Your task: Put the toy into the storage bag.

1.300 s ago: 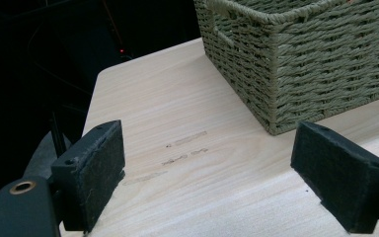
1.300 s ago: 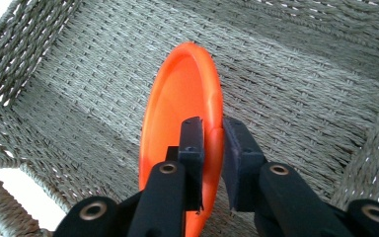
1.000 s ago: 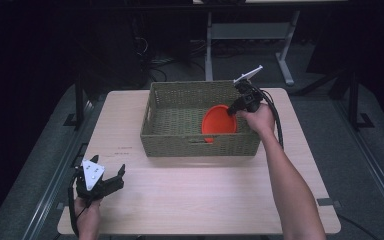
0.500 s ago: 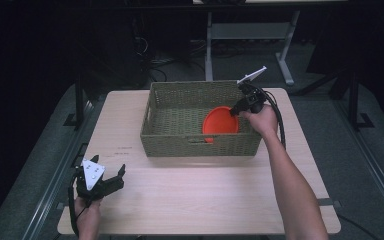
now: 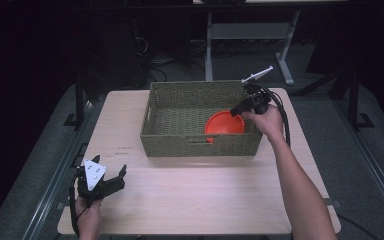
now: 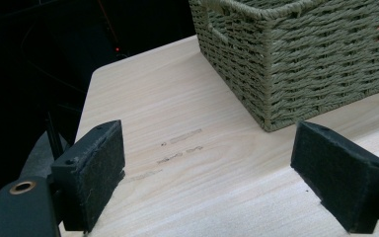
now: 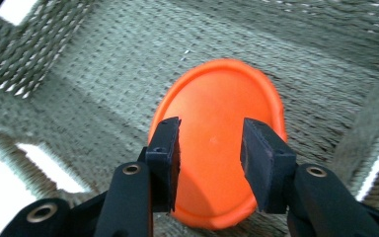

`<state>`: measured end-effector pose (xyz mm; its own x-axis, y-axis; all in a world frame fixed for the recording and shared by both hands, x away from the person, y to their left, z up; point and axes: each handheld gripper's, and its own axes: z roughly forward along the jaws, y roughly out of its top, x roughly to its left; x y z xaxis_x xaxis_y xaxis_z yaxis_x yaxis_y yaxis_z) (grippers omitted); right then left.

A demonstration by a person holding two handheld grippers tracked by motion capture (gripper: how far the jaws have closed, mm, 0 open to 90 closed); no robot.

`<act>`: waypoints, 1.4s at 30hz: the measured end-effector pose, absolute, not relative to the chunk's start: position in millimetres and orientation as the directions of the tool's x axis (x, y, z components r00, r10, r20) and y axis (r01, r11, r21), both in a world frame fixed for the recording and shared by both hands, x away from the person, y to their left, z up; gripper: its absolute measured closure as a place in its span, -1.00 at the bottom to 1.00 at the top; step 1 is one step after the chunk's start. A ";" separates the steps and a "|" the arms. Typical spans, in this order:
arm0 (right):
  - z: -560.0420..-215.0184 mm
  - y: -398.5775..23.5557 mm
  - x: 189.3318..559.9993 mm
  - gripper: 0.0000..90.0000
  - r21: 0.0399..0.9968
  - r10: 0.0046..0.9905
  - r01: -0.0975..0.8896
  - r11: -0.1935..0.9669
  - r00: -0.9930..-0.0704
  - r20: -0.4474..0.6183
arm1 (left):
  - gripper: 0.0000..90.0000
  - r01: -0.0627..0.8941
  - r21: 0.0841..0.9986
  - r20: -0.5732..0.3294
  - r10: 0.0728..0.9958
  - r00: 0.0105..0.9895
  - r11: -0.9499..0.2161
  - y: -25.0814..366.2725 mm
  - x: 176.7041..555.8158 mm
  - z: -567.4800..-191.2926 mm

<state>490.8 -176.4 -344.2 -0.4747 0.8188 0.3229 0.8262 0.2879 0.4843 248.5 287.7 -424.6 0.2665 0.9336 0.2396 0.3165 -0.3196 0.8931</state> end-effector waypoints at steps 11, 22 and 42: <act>-342.5 -183.9 477.0 0.01 0.522 0.772 0.803 0.286 -0.516 0.371 | -0.72 0.314 0.893 0.241 0.933 0.268 -0.321 286.5 248.8 -424.9; -340.8 -196.3 461.5 -0.13 0.527 0.739 0.801 0.284 -0.533 0.412 | -0.72 0.314 0.893 0.245 0.933 0.263 -0.323 286.3 248.3 -424.4; -328.5 -214.2 438.9 -0.33 0.556 0.704 0.785 0.273 -0.557 0.441 | -0.72 0.312 0.893 0.248 0.933 0.261 -0.325 287.1 248.0 -424.2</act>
